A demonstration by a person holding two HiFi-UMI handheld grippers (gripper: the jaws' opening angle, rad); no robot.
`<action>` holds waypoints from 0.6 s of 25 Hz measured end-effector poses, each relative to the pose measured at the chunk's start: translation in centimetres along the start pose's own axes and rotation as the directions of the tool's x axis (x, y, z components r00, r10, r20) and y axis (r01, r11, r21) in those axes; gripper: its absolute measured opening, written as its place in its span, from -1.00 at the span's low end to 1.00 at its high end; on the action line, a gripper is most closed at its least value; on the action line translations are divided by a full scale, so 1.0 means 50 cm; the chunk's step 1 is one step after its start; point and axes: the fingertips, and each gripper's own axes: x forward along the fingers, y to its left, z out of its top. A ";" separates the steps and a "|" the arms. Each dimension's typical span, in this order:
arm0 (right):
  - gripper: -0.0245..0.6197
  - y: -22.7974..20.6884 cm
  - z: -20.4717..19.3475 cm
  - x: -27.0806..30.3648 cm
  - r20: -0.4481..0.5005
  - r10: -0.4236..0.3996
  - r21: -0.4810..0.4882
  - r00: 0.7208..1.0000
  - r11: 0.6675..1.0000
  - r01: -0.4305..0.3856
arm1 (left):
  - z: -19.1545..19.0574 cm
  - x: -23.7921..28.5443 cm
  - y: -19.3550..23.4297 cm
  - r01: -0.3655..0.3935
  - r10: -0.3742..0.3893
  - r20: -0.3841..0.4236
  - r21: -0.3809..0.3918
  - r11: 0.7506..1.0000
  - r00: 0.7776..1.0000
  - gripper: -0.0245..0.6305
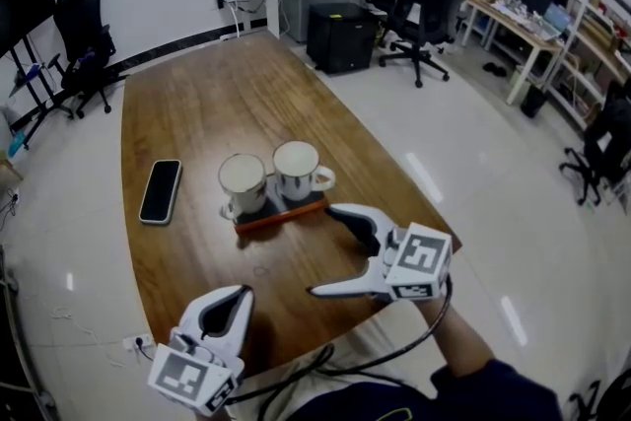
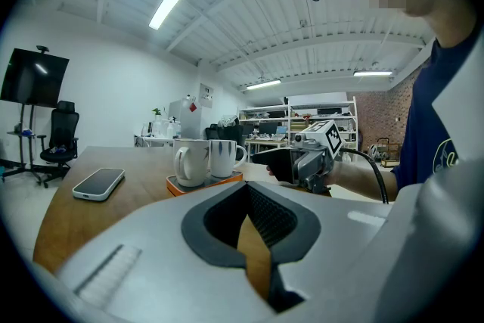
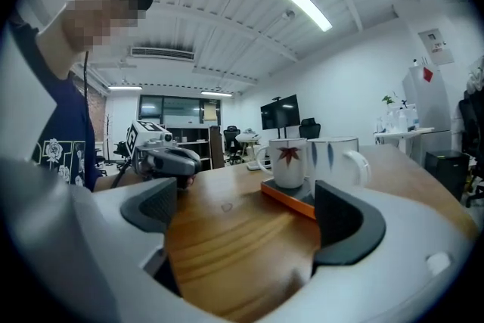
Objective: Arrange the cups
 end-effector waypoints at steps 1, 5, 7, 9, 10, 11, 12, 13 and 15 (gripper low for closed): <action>0.76 0.011 0.001 0.005 0.001 0.013 -0.002 1.000 1.000 -0.013 | -0.002 0.000 -0.001 0.004 -0.004 0.001 -0.002 1.000 1.000 -0.92; 0.24 0.045 0.008 0.018 0.011 0.056 -0.009 0.998 0.998 -0.056 | -0.004 -0.001 -0.004 0.010 -0.010 0.002 -0.008 1.000 1.000 -0.92; -0.04 0.051 0.008 0.024 0.008 0.068 -0.010 0.998 0.998 -0.068 | -0.004 -0.001 -0.004 0.011 -0.011 0.003 -0.004 1.000 1.000 -0.92; -0.34 0.052 0.011 0.030 0.010 0.063 -0.007 0.998 0.998 -0.063 | -0.004 -0.001 -0.003 0.010 -0.010 0.002 0.000 1.000 1.000 -0.92; -0.54 0.049 0.012 0.034 0.011 0.051 -0.004 0.999 0.999 -0.051 | -0.004 -0.002 -0.003 0.009 -0.009 0.001 -0.001 1.000 1.000 -0.92; -0.86 0.047 0.014 0.037 0.013 0.039 0.000 0.999 0.999 -0.039 | -0.003 -0.002 -0.004 0.009 -0.009 0.000 -0.002 1.000 1.000 -0.92; -0.90 0.047 0.015 0.040 0.015 0.033 0.002 0.999 0.999 -0.033 | -0.002 -0.002 -0.004 0.009 -0.009 0.001 -0.001 1.000 1.000 -0.92; -0.90 0.049 0.016 0.044 0.015 0.034 0.003 0.999 0.999 -0.034 | -0.001 -0.002 -0.004 0.011 -0.011 0.002 0.001 1.000 1.000 -0.92; -0.90 0.056 0.018 0.050 0.016 0.051 -0.002 0.999 0.999 -0.051 | 0.000 -0.003 -0.004 0.012 -0.012 0.005 0.003 1.000 1.000 -0.92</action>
